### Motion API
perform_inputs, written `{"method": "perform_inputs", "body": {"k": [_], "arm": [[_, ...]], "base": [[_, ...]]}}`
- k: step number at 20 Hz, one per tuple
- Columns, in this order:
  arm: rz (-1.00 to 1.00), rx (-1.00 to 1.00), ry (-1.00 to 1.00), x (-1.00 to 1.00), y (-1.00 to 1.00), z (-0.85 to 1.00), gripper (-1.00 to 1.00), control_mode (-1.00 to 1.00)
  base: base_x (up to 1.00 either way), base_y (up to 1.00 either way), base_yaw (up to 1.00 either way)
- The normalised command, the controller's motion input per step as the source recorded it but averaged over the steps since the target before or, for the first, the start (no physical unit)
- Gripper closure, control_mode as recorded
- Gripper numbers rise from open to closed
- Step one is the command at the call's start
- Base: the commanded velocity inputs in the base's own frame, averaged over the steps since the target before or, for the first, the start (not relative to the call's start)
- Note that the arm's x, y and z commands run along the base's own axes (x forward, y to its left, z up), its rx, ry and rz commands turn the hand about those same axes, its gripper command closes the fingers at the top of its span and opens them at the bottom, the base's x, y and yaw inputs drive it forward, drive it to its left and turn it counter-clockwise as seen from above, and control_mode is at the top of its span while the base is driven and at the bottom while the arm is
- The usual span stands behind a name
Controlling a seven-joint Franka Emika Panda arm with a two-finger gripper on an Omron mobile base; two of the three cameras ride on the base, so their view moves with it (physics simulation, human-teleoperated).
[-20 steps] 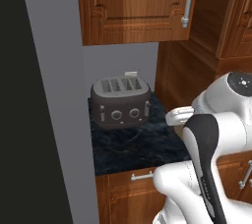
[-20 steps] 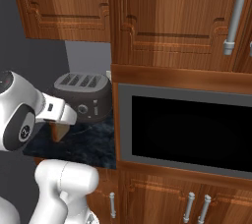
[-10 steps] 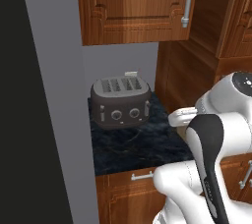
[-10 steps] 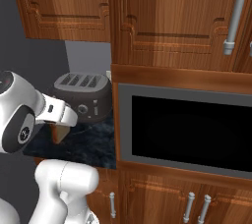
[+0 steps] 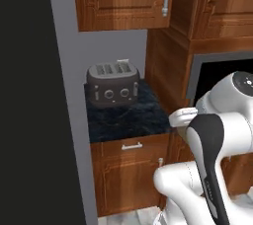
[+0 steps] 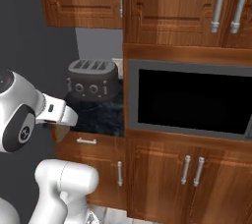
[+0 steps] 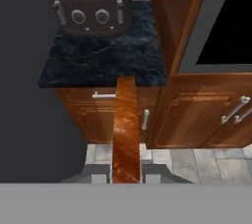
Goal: Start the toaster. Once the lever pops up, take the bread to the plate on the dining counter.
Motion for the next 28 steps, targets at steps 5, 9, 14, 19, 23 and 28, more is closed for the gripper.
{"method": "perform_inputs", "body": {"k": [5,9,14,19,23,28], "arm": [[0.00,0.00,0.00,0.00,0.00,0.00,1.00,1.00],[0.00,0.00,0.00,0.00,0.00,0.00,1.00,1.00],[0.00,0.00,0.00,0.00,0.00,0.00,1.00,1.00],[0.00,0.00,0.00,0.00,0.00,0.00,1.00,1.00],[0.00,0.00,0.00,0.00,0.00,0.00,1.00,1.00],[0.00,0.00,0.00,0.00,0.00,0.00,1.00,1.00]], "base": [[-1.00,-0.31,-0.30],[-0.66,-0.45,-0.62],[-0.27,-0.41,-0.79],[0.00,-0.69,-0.83],[0.00,-0.55,-0.85],[0.00,-0.30,-0.86]]}}
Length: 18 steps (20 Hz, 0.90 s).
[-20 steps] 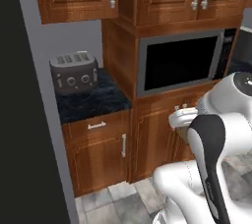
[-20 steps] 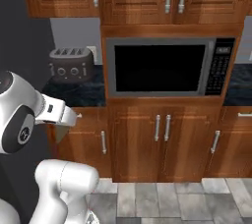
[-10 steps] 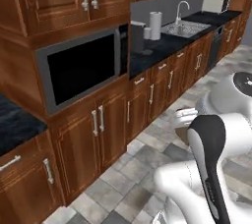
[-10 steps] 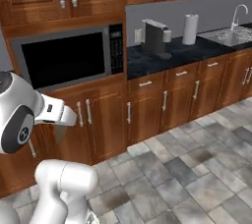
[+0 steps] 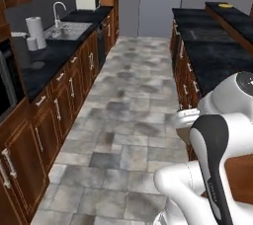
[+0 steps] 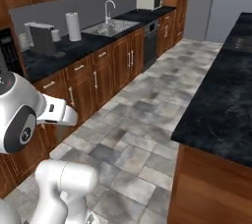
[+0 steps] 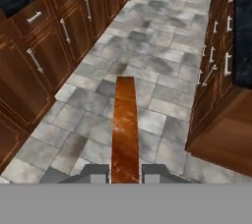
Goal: Start the toaster. Once the lever pops up, take the bread to the plate on the dining counter.
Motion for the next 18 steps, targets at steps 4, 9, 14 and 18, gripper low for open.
{"method": "perform_inputs", "body": {"k": [4,9,14,18], "arm": [[0.00,0.00,0.00,0.00,0.00,0.00,1.00,1.00],[0.00,0.00,0.00,0.00,0.00,0.00,1.00,1.00],[0.00,0.00,0.00,0.00,0.00,0.00,1.00,1.00],[0.00,0.00,0.00,0.00,0.00,0.00,1.00,1.00]], "base": [[0.00,-0.10,-0.86],[0.00,-0.11,-0.83],[0.00,-0.74,-0.59],[0.00,-1.00,-0.33]]}}
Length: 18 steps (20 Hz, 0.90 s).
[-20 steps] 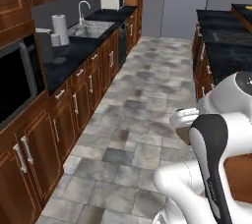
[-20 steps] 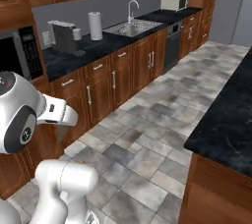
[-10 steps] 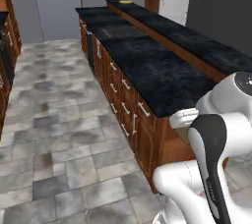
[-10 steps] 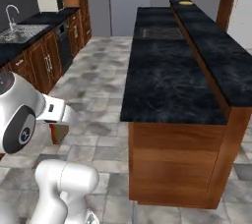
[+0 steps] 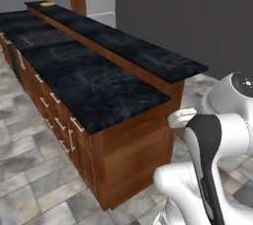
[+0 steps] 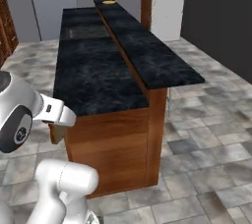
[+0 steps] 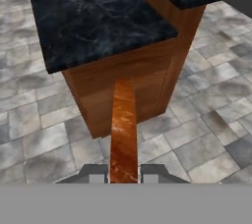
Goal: Start the toaster. Once the lever pops up, take the bread to the plate on the dining counter.
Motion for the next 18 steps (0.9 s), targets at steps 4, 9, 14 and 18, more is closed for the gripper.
{"method": "perform_inputs", "body": {"k": [4,9,14,18], "arm": [[0.00,0.00,0.00,0.00,0.00,0.00,1.00,1.00],[0.00,0.00,0.00,0.00,0.00,0.00,1.00,1.00],[0.00,0.00,0.00,0.00,0.00,0.00,1.00,1.00],[0.00,0.00,0.00,0.00,0.00,0.00,1.00,1.00]], "base": [[0.00,-1.00,-0.28],[0.00,-1.00,-0.28],[0.11,-1.00,-0.26],[0.41,-1.00,-0.20]]}}
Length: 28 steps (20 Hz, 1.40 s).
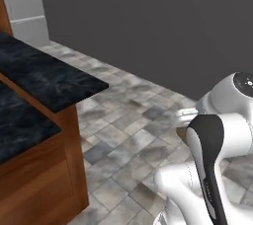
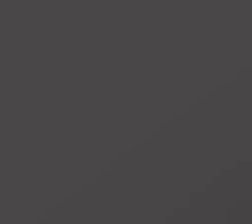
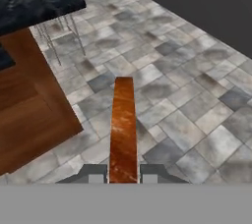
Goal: Start the toaster. Once the lever pops up, take the bread to the plate on the dining counter.
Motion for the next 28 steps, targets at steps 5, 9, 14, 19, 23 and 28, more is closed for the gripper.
{"method": "perform_inputs", "body": {"k": [5,9,14,19,23,28], "arm": [[0.00,0.00,0.00,0.00,0.00,0.00,1.00,1.00],[0.00,0.00,0.00,0.00,0.00,0.00,1.00,1.00],[0.00,0.00,0.00,0.00,0.00,0.00,1.00,1.00],[0.00,0.00,0.00,0.00,0.00,0.00,1.00,1.00],[0.00,0.00,0.00,0.00,0.00,0.00,1.00,1.00],[0.00,0.00,0.00,0.00,0.00,0.00,1.00,1.00]], "base": [[0.77,-0.95,-0.10],[1.00,-0.64,0.00],[1.00,-0.49,0.01],[1.00,-0.31,0.14],[1.00,-0.31,0.27],[1.00,-0.41,0.33]]}}
